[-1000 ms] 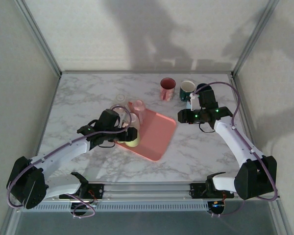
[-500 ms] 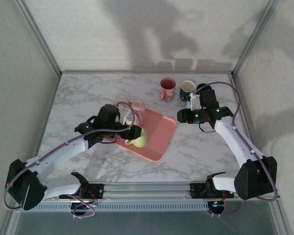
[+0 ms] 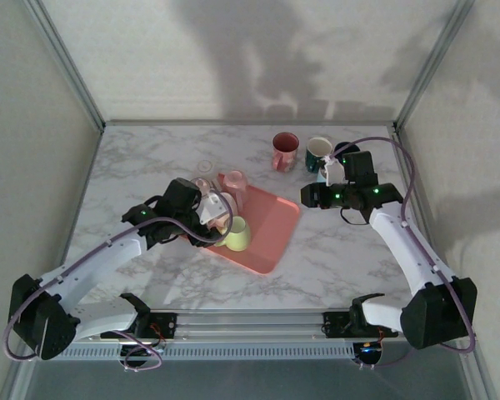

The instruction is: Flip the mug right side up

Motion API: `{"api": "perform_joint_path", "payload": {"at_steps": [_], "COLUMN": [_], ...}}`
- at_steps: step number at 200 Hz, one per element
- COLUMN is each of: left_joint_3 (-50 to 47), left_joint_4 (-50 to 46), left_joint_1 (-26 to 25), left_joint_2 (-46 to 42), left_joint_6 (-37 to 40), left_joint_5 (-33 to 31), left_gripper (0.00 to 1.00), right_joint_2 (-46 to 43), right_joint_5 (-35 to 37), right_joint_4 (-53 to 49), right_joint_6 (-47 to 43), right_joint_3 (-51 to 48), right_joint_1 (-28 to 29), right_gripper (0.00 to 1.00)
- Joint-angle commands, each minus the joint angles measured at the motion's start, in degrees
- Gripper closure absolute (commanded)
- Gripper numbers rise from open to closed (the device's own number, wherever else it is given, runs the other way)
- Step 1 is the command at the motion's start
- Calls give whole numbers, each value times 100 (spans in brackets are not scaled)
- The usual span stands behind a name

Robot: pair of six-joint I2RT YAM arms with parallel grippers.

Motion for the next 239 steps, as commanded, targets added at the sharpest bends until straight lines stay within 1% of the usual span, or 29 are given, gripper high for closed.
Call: {"api": "perform_joint_path", "payload": {"at_steps": [1, 37, 50, 64, 79, 119, 144, 239], "left_joint_3": [-121, 93, 143, 159, 137, -98, -204, -329], "left_joint_4": [-219, -83, -115, -152, -120, 432, 665, 725], "left_joint_1": [37, 36, 36, 36, 36, 36, 36, 22], "left_joint_2": [292, 755, 968, 1179, 1325, 1287, 1278, 1525], "left_joint_6": [711, 381, 325, 263, 158, 47, 215, 409], "left_joint_5": [-124, -53, 78, 180, 203, 185, 158, 409], "left_gripper": [32, 33, 35, 39, 40, 39, 42, 50], "right_joint_2": [-111, -2, -1, 8, 23, 85, 158, 276], "right_joint_5": [-105, -205, -213, -205, -203, -194, -209, -240], "right_joint_4": [55, -5, 35, 40, 13, -4, -9, -19], "right_joint_6": [-148, -43, -25, -44, -59, -90, -71, 2], "right_joint_3": [42, 98, 79, 88, 121, 149, 176, 321], "right_joint_1": [-24, -23, -24, -24, -28, -31, -34, -46], "right_gripper": [50, 49, 49, 49, 49, 50, 50, 51]}}
